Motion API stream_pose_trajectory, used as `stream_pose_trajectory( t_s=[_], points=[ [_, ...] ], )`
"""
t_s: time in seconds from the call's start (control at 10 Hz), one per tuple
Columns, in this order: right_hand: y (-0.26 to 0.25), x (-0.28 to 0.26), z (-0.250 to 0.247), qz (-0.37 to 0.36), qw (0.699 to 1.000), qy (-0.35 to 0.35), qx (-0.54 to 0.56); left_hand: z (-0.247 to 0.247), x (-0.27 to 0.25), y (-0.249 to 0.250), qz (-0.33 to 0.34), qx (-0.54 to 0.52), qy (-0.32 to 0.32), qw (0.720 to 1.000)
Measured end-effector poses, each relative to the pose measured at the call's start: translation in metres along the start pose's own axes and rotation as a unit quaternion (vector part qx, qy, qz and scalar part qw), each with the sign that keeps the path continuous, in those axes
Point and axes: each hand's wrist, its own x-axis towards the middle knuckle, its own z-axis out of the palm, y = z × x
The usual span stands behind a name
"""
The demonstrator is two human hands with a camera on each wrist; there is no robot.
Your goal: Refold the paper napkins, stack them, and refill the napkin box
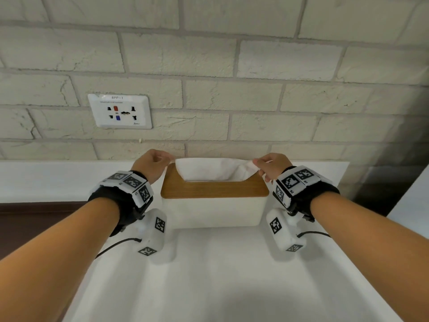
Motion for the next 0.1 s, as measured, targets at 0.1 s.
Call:
stream_pose_trajectory(
  t_s=[0.1],
  points=[
    [-0.0147,-0.0214,-0.0192,0.001,1.0,0.015,-0.026,-0.0207,-0.0202,0.0123,0.013,-0.026,0.046,0.998]
  ],
)
